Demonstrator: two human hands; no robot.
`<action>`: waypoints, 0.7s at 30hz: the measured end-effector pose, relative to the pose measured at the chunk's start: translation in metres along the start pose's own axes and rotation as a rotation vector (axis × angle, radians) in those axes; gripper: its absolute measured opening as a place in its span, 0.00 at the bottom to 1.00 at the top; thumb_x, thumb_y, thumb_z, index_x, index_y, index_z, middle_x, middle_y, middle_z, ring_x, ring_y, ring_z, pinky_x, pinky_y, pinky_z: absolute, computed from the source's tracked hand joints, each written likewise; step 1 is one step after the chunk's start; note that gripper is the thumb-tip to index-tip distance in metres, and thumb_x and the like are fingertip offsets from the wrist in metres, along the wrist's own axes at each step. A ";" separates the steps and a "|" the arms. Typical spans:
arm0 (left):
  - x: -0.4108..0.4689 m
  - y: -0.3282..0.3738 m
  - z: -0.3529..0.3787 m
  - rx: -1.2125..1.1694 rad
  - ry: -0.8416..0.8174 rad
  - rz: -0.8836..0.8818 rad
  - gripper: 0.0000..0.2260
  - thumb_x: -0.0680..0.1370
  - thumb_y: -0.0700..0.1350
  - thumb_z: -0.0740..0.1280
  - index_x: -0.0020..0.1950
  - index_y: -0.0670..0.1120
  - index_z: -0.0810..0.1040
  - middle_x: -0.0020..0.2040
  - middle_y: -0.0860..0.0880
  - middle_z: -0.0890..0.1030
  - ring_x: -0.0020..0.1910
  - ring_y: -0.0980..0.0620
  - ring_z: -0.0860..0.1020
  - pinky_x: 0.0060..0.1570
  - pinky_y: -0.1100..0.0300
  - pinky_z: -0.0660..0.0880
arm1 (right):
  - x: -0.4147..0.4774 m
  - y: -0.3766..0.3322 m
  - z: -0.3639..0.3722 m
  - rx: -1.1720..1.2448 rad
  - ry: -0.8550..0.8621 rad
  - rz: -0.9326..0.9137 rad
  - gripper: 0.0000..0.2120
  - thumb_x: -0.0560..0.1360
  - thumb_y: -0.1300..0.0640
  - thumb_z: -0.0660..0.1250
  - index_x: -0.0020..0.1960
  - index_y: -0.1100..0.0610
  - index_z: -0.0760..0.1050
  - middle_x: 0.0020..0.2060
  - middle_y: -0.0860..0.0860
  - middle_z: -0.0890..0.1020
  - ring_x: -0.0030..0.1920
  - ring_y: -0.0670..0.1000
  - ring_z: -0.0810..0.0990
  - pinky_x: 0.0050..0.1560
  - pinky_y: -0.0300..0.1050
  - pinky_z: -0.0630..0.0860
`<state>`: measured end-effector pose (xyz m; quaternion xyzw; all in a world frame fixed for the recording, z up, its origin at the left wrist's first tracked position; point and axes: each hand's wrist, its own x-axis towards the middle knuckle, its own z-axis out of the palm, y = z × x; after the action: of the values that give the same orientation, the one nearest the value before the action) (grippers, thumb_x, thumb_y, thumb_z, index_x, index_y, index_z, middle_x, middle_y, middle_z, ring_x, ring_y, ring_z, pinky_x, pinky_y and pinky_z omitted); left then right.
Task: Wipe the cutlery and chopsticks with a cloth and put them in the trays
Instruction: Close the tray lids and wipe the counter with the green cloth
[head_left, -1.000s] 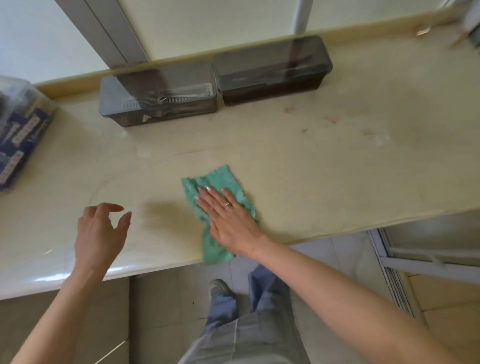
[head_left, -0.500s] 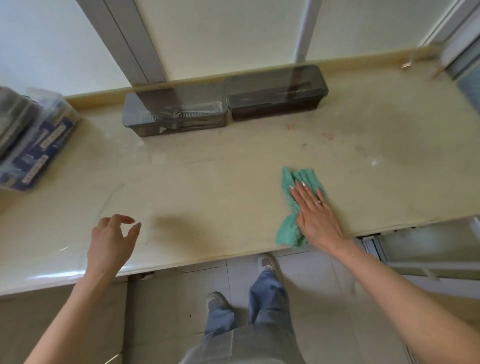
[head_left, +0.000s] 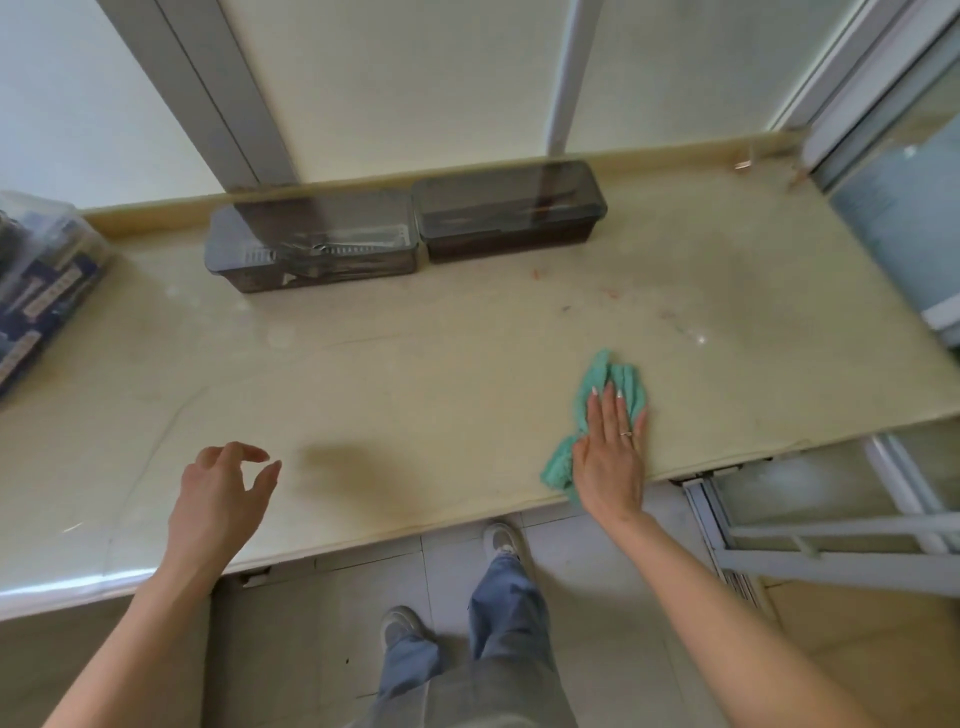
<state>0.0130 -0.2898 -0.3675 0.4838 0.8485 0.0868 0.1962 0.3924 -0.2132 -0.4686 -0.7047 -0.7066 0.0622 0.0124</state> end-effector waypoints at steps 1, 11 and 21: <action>0.001 0.005 0.001 0.001 -0.005 0.013 0.11 0.77 0.48 0.65 0.55 0.44 0.77 0.58 0.39 0.74 0.58 0.40 0.72 0.50 0.50 0.70 | -0.004 -0.008 -0.001 0.006 0.045 -0.010 0.28 0.76 0.54 0.46 0.73 0.65 0.62 0.72 0.62 0.63 0.74 0.59 0.61 0.71 0.61 0.51; 0.018 0.053 0.008 0.029 -0.038 0.131 0.12 0.77 0.49 0.65 0.56 0.44 0.77 0.59 0.40 0.74 0.60 0.41 0.72 0.51 0.48 0.73 | -0.015 0.035 -0.003 -0.022 0.063 -0.201 0.27 0.78 0.53 0.47 0.76 0.58 0.56 0.75 0.55 0.58 0.76 0.54 0.55 0.73 0.57 0.50; 0.004 0.032 0.009 0.060 -0.041 0.022 0.12 0.77 0.48 0.66 0.57 0.44 0.77 0.57 0.44 0.77 0.58 0.42 0.72 0.51 0.52 0.71 | 0.121 0.034 -0.016 0.079 0.017 0.195 0.35 0.73 0.49 0.41 0.74 0.66 0.57 0.72 0.71 0.57 0.73 0.69 0.54 0.73 0.63 0.41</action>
<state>0.0399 -0.2703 -0.3664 0.5005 0.8411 0.0536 0.1981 0.4275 -0.0915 -0.4649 -0.7695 -0.6317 0.0850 0.0397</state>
